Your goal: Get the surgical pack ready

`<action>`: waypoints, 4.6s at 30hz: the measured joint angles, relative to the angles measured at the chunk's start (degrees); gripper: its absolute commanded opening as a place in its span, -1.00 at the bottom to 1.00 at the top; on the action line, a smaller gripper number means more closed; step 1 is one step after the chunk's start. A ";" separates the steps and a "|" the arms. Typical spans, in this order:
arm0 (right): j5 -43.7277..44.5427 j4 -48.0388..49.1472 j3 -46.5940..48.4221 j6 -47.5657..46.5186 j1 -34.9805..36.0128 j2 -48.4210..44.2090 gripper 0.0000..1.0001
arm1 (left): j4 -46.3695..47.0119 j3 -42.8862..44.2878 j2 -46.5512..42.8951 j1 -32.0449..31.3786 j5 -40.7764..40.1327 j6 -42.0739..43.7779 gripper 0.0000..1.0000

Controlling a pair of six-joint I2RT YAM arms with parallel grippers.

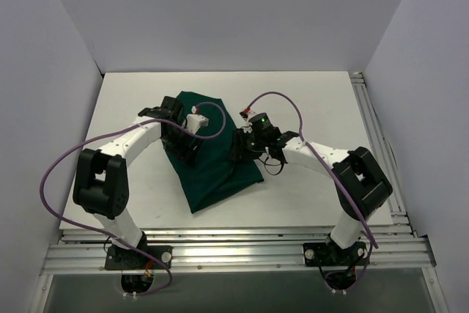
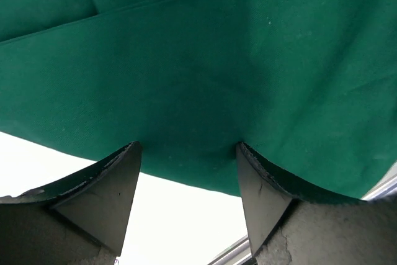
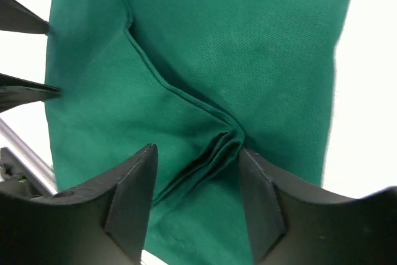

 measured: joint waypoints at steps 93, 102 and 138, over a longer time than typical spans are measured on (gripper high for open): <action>-8.96 7.61 17.18 -9.77 -13.51 20.00 -1.00 | 6.08 8.70 14.25 6.47 1.42 2.89 -0.46; -17.46 12.17 18.88 -8.98 -16.70 27.87 -1.00 | 7.10 10.23 18.56 7.06 2.32 2.27 -0.46; -11.82 9.22 43.19 1.38 -18.51 42.29 -0.74 | 10.54 23.43 25.70 12.02 0.98 -2.05 0.21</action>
